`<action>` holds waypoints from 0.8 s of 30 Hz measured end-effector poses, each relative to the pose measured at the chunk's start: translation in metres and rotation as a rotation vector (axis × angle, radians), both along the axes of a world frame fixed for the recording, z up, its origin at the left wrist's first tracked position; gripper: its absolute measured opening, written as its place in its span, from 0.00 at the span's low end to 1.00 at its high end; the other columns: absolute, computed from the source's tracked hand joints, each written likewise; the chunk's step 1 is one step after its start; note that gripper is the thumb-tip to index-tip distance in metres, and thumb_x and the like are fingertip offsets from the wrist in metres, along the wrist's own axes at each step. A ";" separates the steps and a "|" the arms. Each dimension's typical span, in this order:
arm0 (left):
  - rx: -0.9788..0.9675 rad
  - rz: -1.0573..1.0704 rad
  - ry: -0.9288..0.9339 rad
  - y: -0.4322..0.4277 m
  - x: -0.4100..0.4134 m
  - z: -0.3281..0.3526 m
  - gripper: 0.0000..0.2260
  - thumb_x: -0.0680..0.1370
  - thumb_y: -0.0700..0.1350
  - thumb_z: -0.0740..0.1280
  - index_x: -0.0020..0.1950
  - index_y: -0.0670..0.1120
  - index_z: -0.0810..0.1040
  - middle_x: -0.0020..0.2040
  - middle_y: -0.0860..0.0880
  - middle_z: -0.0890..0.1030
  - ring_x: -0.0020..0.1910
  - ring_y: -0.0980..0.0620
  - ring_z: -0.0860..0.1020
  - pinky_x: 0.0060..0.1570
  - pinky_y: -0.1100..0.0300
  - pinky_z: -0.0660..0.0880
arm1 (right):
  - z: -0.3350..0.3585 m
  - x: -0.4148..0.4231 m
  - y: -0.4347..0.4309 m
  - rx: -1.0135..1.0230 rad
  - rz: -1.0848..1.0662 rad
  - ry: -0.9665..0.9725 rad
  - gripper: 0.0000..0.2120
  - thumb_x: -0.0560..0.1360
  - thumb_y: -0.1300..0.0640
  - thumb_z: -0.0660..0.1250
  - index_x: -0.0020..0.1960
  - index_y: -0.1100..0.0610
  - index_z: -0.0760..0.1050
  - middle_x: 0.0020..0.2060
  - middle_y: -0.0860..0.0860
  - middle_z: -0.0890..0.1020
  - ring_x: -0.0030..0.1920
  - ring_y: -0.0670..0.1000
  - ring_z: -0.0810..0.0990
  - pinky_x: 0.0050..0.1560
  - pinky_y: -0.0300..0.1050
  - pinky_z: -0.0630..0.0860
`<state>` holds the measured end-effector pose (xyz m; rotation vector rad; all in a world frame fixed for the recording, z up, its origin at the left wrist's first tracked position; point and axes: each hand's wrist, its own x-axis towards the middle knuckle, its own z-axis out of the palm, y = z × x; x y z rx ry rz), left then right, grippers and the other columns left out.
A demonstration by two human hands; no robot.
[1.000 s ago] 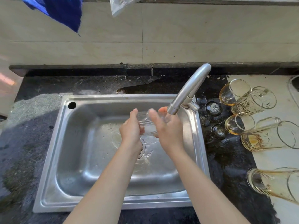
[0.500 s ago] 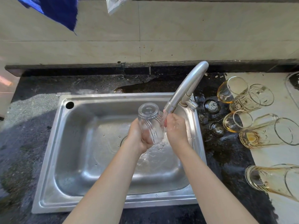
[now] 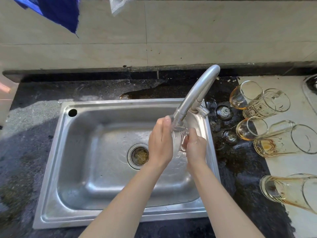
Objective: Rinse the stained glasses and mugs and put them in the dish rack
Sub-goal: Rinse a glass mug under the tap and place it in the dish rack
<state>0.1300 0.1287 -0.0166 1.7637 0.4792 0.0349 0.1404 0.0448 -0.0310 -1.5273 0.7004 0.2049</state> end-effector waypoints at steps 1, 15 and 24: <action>0.006 -0.010 -0.016 -0.001 0.001 -0.001 0.13 0.83 0.54 0.53 0.44 0.54 0.72 0.35 0.59 0.74 0.37 0.62 0.72 0.37 0.65 0.64 | -0.001 -0.001 -0.002 0.010 0.009 0.000 0.19 0.76 0.59 0.59 0.28 0.54 0.58 0.24 0.49 0.60 0.27 0.48 0.58 0.30 0.43 0.56; -0.058 0.093 -0.098 0.009 0.012 0.003 0.20 0.76 0.58 0.55 0.50 0.44 0.78 0.43 0.55 0.81 0.45 0.53 0.79 0.50 0.51 0.74 | 0.012 0.012 0.008 0.006 0.083 -0.005 0.16 0.74 0.60 0.59 0.30 0.53 0.58 0.26 0.51 0.59 0.27 0.48 0.56 0.30 0.44 0.55; 0.146 0.173 -0.234 0.001 0.008 -0.006 0.17 0.72 0.57 0.64 0.57 0.50 0.73 0.48 0.52 0.81 0.48 0.56 0.79 0.48 0.59 0.76 | 0.021 0.011 0.003 -0.096 0.199 -0.080 0.17 0.74 0.61 0.60 0.29 0.56 0.59 0.24 0.50 0.57 0.24 0.46 0.54 0.24 0.41 0.52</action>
